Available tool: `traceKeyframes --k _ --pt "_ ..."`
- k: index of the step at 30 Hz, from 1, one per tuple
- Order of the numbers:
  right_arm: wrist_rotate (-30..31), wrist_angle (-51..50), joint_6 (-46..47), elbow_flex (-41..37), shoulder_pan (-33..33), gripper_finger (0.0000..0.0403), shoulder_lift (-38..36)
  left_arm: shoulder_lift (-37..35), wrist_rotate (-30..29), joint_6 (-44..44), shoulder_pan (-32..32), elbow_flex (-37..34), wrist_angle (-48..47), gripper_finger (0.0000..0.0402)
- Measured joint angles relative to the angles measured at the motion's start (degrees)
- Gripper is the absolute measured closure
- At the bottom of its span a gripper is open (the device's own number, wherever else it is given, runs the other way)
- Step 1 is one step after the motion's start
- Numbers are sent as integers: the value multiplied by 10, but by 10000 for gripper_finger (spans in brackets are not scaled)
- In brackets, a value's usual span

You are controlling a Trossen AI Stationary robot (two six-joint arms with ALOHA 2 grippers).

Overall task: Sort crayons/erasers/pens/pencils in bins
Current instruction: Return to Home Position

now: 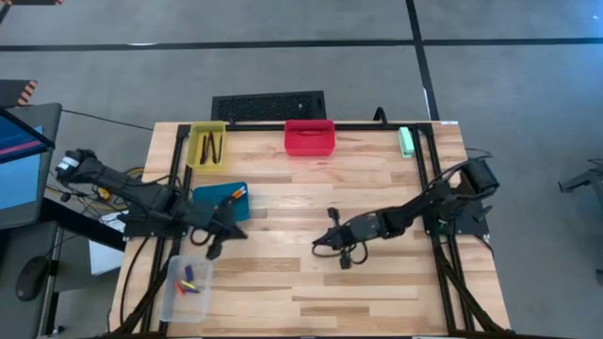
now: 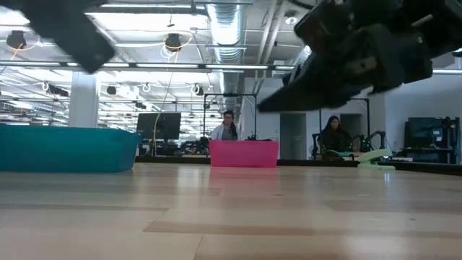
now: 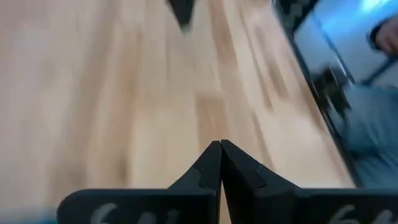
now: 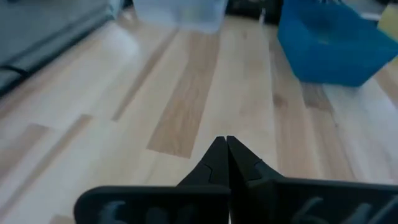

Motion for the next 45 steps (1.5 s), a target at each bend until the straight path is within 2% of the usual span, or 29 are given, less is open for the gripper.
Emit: traceKeyframes --k 3,6,14,21,28,39,42,45 --pt "-39 8 -11 -27 -26 401 -51 0 31 94 66 -31 123 401" --pt "-45 9 -35 -55 -55 402 -113 3 49 148 125 -58 220 401" --pt "-66 -4 -70 -137 -160 402 -291 -4 43 226 217 -106 343 401" --pt "-72 -25 -72 -212 -225 402 -427 -56 62 262 262 -109 339 401" --pt "-71 -70 -62 -269 -271 402 -551 -144 74 263 304 -110 272 401" --pt "-22 -168 -61 -322 -279 403 -716 -273 59 242 313 -199 289 401" --pt "-12 -172 -60 -346 -279 403 -760 -319 48 241 313 -215 279 401" --pt "-11 -220 -56 -348 -279 403 -801 -368 38 246 313 -225 254 401"
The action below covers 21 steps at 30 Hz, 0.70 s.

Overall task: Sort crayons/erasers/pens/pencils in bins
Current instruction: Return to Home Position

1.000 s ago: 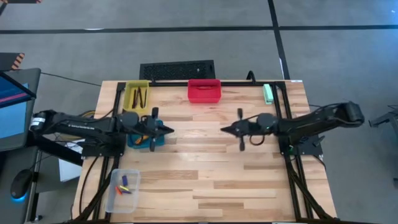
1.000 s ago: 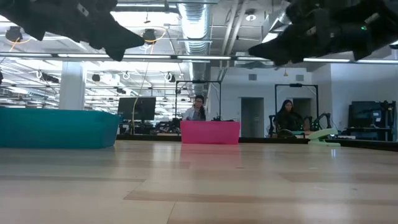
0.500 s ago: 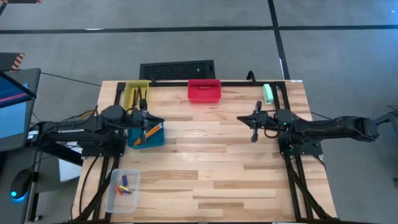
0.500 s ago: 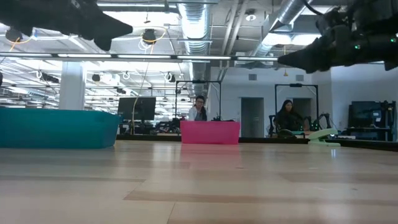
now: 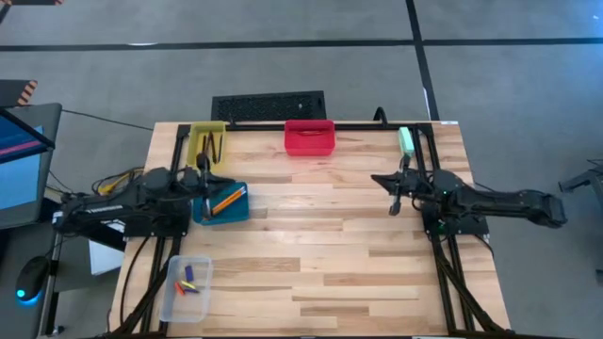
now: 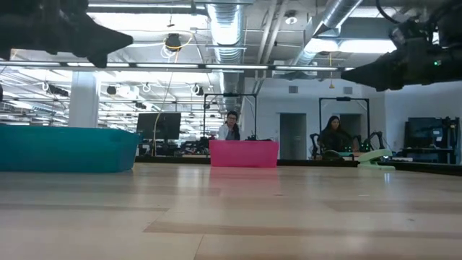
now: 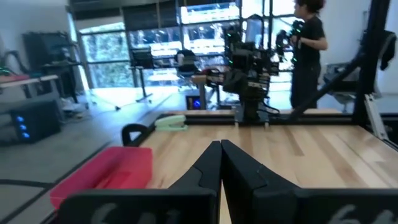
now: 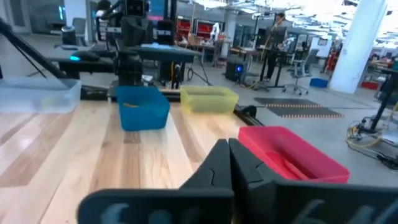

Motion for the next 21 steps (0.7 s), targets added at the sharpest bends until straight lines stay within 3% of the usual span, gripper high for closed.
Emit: traceKeyframes --k 8,11,13,21 --pt "15 -134 10 0 -5 403 -131 -125 -26 5 0 -5 -104 401" --pt "15 -177 20 0 -5 403 -184 -122 -49 9 0 -5 -125 402" --pt "15 -174 16 0 -1 403 -183 -121 -51 14 0 -5 -128 402" --pt "41 -178 11 0 3 403 -183 -123 -40 -20 -2 -89 -9 402"
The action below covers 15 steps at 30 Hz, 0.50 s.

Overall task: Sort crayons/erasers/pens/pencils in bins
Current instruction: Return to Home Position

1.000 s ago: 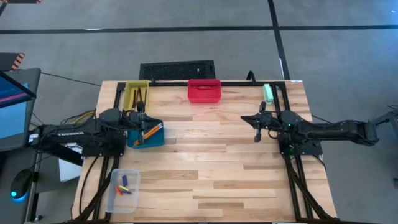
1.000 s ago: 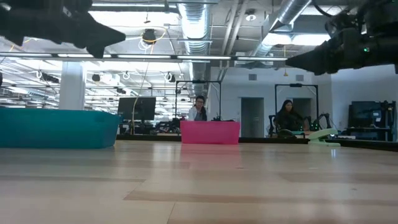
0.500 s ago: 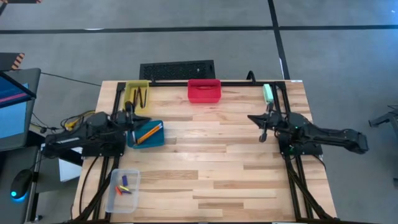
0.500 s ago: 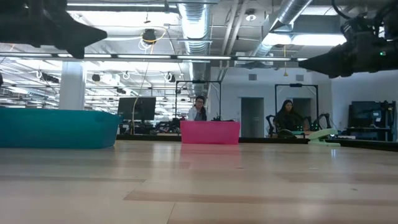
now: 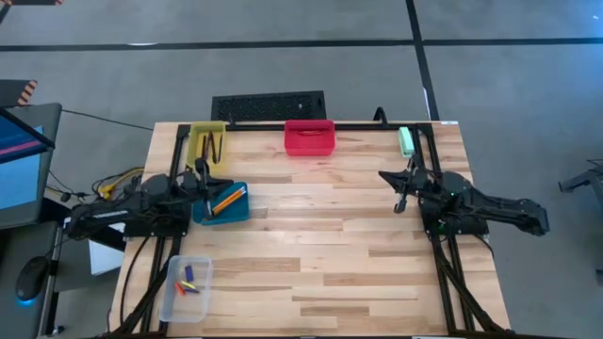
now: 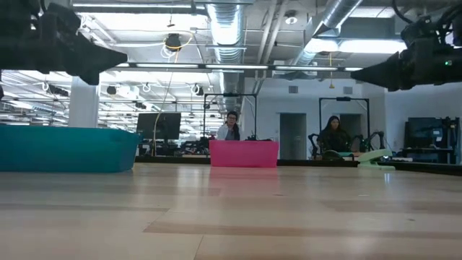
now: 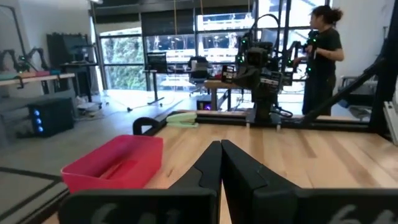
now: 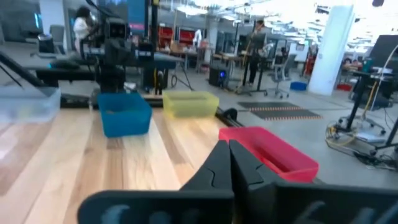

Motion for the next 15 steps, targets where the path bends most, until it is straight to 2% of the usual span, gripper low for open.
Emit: traceKeyframes --k 8,15 --pt "0 -4 6 0 -4 396 0 0 8 17 0 0 46 402" --pt "1 -4 1 0 -4 394 0 1 -16 20 0 -1 22 401"
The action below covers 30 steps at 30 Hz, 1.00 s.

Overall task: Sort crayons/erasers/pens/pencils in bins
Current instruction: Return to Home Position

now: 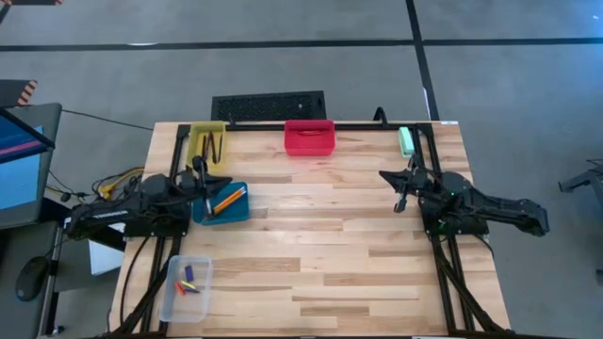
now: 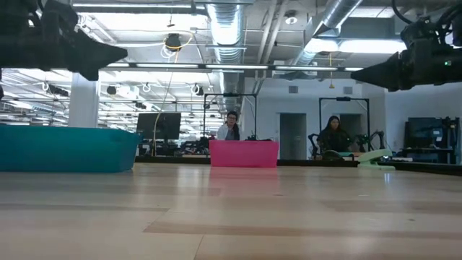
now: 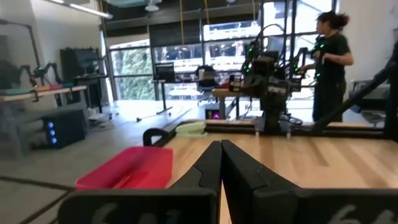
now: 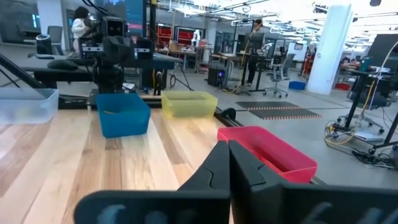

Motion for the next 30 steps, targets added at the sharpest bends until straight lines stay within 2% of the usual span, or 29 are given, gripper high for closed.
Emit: traceKeyframes --k 8,30 --pt "0 -1 -1 0 0 393 0 0 -56 -9 0 0 -48 401" --pt "0 -2 -1 -1 0 392 0 5 -55 -9 0 7 -70 401"
